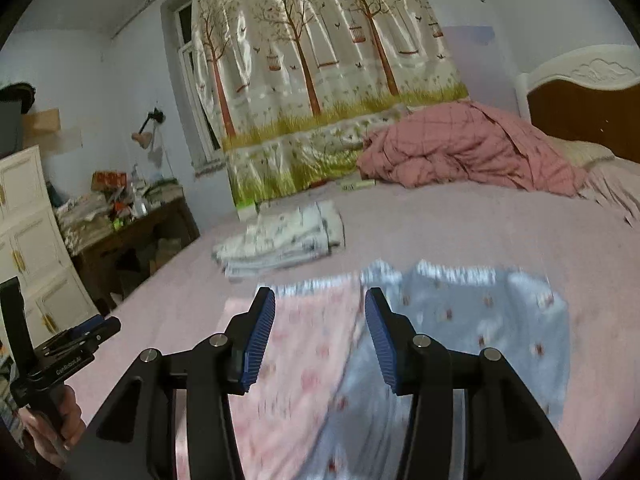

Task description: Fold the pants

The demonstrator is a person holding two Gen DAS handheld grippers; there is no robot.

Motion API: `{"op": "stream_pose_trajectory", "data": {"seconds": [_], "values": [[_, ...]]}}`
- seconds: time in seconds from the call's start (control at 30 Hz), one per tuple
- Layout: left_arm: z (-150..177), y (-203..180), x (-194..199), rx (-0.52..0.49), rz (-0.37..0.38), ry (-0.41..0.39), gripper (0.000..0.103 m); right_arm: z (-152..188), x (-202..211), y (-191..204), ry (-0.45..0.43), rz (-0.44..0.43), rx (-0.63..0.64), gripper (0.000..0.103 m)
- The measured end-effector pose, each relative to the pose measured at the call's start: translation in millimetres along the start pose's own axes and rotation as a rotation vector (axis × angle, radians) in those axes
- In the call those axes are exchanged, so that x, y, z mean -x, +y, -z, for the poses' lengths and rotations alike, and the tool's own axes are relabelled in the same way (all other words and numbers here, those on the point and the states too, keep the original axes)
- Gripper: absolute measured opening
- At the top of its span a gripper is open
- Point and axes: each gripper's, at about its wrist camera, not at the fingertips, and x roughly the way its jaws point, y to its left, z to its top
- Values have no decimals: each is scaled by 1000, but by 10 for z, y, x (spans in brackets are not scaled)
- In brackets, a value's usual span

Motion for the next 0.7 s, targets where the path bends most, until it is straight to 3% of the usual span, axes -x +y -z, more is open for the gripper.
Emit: {"op": "stream_pose_trajectory", "data": {"seconds": [0.1,0.27,0.37,0.47,0.7], "values": [[-326,-25,-221,-6,7,-39,65,-306,-268,-41,-8,-20,-15,56],[-682,-43,-759,14,14,-47,102,-658,-995,-211,58,-72,-97,62],[-738,57,-1142,65,14,-12,103,-724,-1525,-360,129,-108,-168,66],[-659,196,-1540,129,22,57,102,-660,-1979,-496,170,-86,-201,66],[-167,415,-2138,184,-2,180,102,-271,-2627,-721,258,-63,-214,66]]}}
